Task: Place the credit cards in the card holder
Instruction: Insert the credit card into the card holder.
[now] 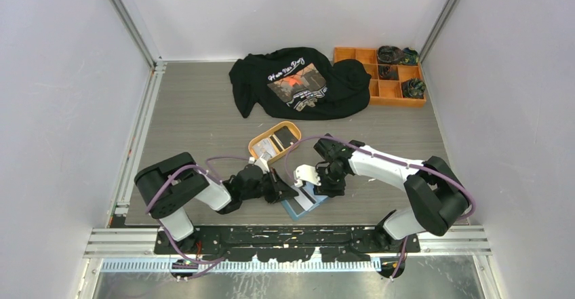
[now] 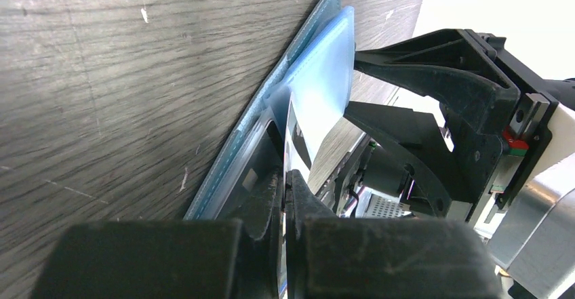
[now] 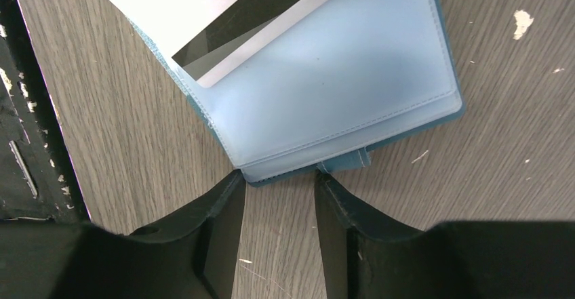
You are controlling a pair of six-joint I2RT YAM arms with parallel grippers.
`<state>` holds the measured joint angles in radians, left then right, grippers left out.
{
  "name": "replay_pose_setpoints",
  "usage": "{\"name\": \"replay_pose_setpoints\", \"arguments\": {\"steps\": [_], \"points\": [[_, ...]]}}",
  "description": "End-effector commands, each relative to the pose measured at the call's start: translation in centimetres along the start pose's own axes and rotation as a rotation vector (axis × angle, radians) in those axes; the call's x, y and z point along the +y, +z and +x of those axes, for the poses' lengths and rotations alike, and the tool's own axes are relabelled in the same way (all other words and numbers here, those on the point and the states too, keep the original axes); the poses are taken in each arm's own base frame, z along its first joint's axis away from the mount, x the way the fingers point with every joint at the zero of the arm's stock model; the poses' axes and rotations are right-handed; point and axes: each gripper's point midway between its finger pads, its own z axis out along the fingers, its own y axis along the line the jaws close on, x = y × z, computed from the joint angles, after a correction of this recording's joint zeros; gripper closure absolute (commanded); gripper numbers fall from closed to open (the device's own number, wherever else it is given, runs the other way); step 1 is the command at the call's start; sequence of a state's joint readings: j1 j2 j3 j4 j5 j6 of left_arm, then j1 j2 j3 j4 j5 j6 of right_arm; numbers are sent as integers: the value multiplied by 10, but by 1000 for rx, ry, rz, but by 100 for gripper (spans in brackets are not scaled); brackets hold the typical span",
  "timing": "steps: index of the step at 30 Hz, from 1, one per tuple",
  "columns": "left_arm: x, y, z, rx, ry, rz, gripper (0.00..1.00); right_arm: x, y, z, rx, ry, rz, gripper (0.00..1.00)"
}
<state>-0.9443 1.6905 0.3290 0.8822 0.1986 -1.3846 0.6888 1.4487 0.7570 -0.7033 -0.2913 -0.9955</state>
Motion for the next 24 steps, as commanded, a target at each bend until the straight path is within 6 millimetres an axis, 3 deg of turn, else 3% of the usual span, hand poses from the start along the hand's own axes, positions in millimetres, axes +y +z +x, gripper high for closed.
{"name": "replay_pose_setpoints", "arguments": {"steps": [1,24], "points": [[15,-6,5,6,-4,-55,100,-6,6,-7,-16,-11,14,53],[31,2,8,10,-43,-51,100,-2,11,-14,-20,-28,13,58]]}}
